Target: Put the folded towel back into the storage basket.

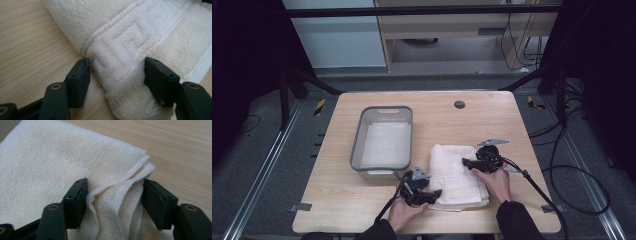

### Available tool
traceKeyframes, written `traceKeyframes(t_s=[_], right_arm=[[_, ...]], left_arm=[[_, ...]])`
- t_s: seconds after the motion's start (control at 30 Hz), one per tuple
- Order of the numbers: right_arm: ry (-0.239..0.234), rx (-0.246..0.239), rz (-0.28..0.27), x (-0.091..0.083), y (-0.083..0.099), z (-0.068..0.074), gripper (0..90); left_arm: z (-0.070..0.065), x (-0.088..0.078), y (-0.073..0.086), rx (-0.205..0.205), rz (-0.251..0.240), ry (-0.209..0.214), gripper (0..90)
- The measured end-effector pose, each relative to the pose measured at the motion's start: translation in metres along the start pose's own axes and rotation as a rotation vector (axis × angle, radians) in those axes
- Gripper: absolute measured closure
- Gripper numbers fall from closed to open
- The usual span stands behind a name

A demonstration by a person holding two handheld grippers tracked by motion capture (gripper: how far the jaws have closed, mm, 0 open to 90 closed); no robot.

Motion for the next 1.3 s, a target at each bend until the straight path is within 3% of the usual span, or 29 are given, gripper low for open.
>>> traceKeyframes(t_s=[0.3, 0.53, 0.77, 0.93, 1.3], right_arm=[[-0.048, 0.01, -0.005, -0.001, -0.001, 0.004, 57.6], [-0.068, 0.001, -0.022, -0.003, -0.003, 0.006, 70.7], [-0.088, 0.029, -0.028, -0.008, -0.007, 0.005, 72.8], [-0.072, 0.016, -0.049, -0.015, -0.012, 0.005, 72.7], [-0.056, 0.024, -0.128, -0.053, -0.028, 0.01, 72.9]], left_arm=[[-0.004, 0.0, 0.001, -0.024, 0.023, 0.05, 51.9], [-0.006, -0.002, -0.001, -0.009, 0.026, 0.058, 66.1], [-0.008, -0.005, -0.002, -0.01, 0.001, 0.073, 72.6], [-0.011, -0.011, -0.004, -0.01, -0.023, 0.087, 73.3], [-0.023, -0.034, -0.015, 0.016, -0.075, 0.135, 73.6]])
Point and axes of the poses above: each handheld gripper's, and its own axes: x roughly forward along the jaws, y roughly out of its underside, z roughly to its left, the point moved 7 cm from there along x, roughly forward along the jaws, and after that the axes turned 15 degrees about -x, right-handed, at the moved point
